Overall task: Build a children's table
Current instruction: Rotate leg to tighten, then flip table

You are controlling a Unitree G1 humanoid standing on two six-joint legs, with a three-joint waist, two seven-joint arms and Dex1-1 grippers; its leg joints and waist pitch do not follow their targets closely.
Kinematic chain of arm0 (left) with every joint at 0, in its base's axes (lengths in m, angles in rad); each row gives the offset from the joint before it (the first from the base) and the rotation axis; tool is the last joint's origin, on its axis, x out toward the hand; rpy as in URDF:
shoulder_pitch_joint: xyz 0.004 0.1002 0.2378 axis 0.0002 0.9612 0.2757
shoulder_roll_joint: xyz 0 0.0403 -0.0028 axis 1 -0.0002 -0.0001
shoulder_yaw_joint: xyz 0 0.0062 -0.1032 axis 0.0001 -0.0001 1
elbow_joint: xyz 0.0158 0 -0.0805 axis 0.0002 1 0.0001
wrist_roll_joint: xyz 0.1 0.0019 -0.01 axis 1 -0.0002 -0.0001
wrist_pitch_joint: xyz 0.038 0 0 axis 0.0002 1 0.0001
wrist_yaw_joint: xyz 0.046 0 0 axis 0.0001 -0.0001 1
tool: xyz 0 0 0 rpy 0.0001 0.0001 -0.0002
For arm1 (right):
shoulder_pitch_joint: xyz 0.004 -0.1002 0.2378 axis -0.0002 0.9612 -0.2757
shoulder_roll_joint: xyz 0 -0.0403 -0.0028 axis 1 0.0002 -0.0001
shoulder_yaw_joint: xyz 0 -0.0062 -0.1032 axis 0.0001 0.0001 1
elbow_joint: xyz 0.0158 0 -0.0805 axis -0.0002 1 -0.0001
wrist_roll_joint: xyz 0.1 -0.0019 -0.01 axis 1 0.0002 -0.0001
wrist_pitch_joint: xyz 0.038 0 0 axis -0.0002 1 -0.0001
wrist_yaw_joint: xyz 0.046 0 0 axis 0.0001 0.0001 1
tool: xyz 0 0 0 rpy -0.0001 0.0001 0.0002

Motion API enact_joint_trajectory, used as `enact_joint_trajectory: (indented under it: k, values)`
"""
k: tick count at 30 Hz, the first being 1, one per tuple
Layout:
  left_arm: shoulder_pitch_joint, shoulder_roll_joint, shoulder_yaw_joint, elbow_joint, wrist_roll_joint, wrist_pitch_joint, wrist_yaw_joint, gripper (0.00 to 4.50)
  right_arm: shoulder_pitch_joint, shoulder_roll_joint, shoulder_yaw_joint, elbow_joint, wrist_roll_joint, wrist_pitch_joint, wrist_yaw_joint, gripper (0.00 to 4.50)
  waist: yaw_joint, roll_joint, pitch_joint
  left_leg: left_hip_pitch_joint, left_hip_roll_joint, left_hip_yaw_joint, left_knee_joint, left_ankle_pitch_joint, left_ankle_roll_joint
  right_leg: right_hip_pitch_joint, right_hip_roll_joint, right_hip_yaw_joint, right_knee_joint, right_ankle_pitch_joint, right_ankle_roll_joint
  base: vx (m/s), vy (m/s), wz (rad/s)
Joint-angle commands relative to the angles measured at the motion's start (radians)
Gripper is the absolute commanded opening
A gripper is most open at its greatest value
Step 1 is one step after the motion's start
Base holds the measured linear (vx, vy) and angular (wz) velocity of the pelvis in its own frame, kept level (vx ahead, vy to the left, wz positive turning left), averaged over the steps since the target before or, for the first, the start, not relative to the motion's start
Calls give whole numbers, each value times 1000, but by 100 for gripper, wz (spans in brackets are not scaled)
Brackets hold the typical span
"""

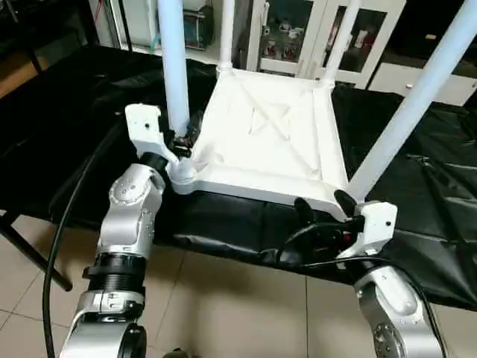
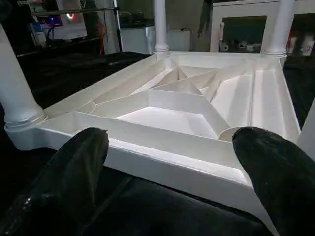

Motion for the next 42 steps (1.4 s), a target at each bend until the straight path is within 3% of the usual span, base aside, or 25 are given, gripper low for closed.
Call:
enact_joint_trajectory:
  k: [1,7,12,17,19,21,23,26,28,30,33,34,36,38,40,41,42]
  values:
    - [-12,2,-7,-2,1,22,13,250,-14,-9,2,9,-12,3,-8,450,1,13,-56,9,57,-19,-88,-64,7,44,-79,35,-60,169,-203,0,0,0]
    - [-7,6,-3,-6,1,39,17,213,-25,-10,17,1,6,0,28,450,2,19,-55,9,57,-20,-90,-79,1,42,-79,35,-61,150,-200,0,0,0]
    - [-7,0,9,-10,-13,50,27,204,-26,-9,21,-10,33,-1,54,450,2,18,-55,9,59,-21,-91,-88,-1,43,-81,36,-61,147,-201,0,0,0]
    - [-14,-45,76,-40,-118,73,56,202,-26,12,4,-5,62,9,39,450,3,16,-54,6,58,-20,-91,-86,5,44,-82,36,-62,147,-211,0,0,0]
    - [-28,-76,129,-65,-204,102,75,202,-33,26,-10,2,84,27,32,450,5,13,-54,6,57,-20,-90,-80,9,44,-84,36,-61,145,-219,0,0,0]
    - [-42,-110,183,-92,-295,143,102,202,-45,30,-17,12,102,53,32,450,5,12,-55,3,55,-19,-86,-43,24,45,-83,36,-57,164,-233,0,0,0]
    - [-42,-110,183,-92,-295,143,102,202,-45,30,-17,12,102,53,32,450,9,12,-58,0,52,-14,-76,4,45,45,-81,38,-52,212,-246,0,0,0]
    - [-35,-160,224,-134,-409,205,88,202,-63,36,-29,19,141,105,22,450,13,14,-60,-3,50,-13,-71,38,59,45,-78,35,-45,251,-260,0,0,0]
    - [-28,-175,231,-148,-431,227,85,202,-73,40,-38,21,159,137,13,450,15,14,-61,-2,51,-13,-70,45,72,43,-77,33,-47,252,-262,0,0,0]
    - [-8,-191,211,-167,-422,255,68,202,-109,53,-62,15,218,208,-2,450,17,15,-61,-2,52,-12,-69,57,86,42,-76,34,-46,249,-260,0,0,0]
    - [-3,-197,197,-173,-422,259,70,201,-157,74,-88,21,275,231,-17,450,21,15,-64,-3,53,-12,-66,77,92,42,-77,33,-44,259,-248,0,0,0]
    - [-5,-202,193,-172,-426,260,78,201,-213,91,-116,56,297,253,-59,450,25,13,-66,-2,51,-11,-63,99,94,40,-75,33,-41,275,-240,0,0,0]
    - [-6,-203,195,-172,-429,265,80,200,-242,104,-132,76,316,264,-79,450,26,15,-67,-1,48,-9,-62,113,85,37,-72,32,-39,277,-236,0,0,0]
    - [-4,-205,197,-177,-431,276,81,200,-328,139,-184,138,394,292,-113,450,26,15,-70,0,48,-7,-60,114,80,35,-71,33,-37,285,-236,0,0,0]
    - [-2,-204,199,-181,-434,282,80,200,-358,146,-199,168,392,290,-133,450,26,16,-69,-5,47,-7,-62,113,75,36,-72,32,-35,283,-240,0,0,0]
    - [0,-205,202,-185,-436,285,80,200,-385,151,-218,200,391,289,-159,450,28,10,-70,0,49,-4,-60,119,71,32,-69,31,-35,288,-237,0,0,0]
    - [1,-205,204,-188,-438,286,80,200,-402,155,-232,221,393,289,-178,450,30,15,-71,-1,47,-4,-60,127,69,33,-69,30,-33,297,-237,0,0,0]
